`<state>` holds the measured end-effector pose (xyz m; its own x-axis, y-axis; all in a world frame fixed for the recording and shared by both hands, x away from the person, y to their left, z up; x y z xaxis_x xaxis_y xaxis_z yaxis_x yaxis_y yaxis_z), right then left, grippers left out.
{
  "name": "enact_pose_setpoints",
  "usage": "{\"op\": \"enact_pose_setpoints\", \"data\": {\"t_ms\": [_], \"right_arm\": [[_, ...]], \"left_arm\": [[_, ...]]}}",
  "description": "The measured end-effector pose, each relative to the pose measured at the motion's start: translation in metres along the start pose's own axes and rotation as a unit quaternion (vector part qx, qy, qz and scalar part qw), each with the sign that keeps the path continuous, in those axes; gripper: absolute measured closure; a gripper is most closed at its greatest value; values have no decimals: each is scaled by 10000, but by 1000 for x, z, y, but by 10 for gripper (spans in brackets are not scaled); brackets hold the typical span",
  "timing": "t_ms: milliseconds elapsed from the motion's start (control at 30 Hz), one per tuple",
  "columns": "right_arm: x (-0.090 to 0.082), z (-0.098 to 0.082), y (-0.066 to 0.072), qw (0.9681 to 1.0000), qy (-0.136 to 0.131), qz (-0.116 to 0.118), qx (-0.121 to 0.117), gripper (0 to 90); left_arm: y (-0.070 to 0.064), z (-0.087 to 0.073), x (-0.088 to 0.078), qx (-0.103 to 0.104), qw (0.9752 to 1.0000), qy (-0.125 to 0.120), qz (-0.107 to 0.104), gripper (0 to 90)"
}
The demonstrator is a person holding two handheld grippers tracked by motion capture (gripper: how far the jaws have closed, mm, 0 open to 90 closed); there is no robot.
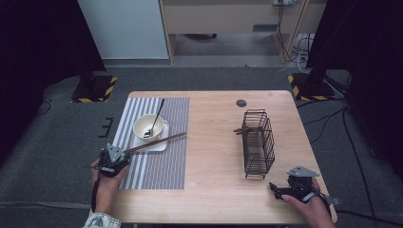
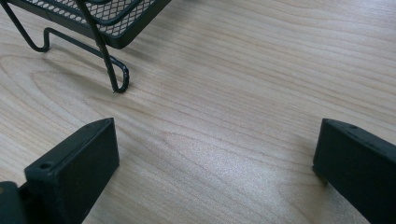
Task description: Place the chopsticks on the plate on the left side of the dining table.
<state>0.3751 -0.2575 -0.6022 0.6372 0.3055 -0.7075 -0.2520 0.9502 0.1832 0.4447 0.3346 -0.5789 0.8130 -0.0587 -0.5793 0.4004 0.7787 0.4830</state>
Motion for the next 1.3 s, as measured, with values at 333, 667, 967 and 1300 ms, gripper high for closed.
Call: {"op": "enact_pose_setpoints", "data": {"t_ms": [333,667,967,1300], "right_arm": [[0,0,0,10000,0,-2,4,2],[0,0,0,10000,-2,-5,8,2],[0,0,0,10000,-4,-6,17,2],[0,0,0,10000,-3,-7,19,2]], "left_arm": [[2,1,2,49,10000,3,12,552],[8,-1,6,31,10000,34,46,571],[12,-3,9,12,10000,36,41,584],[16,0,12,25,10000,33,46,600]]}}
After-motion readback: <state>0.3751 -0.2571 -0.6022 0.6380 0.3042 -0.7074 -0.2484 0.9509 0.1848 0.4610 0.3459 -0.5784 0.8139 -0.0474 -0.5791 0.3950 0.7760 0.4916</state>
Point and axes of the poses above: each handheld gripper's, and its own axes: x roughly forward along the jaws, z roughly out of its top, y roughly to its left, the point moved 9 cm from there along x, roughly forward along the jaws, and after that the axes turned 15 degrees about x, right-handed, at the moved point
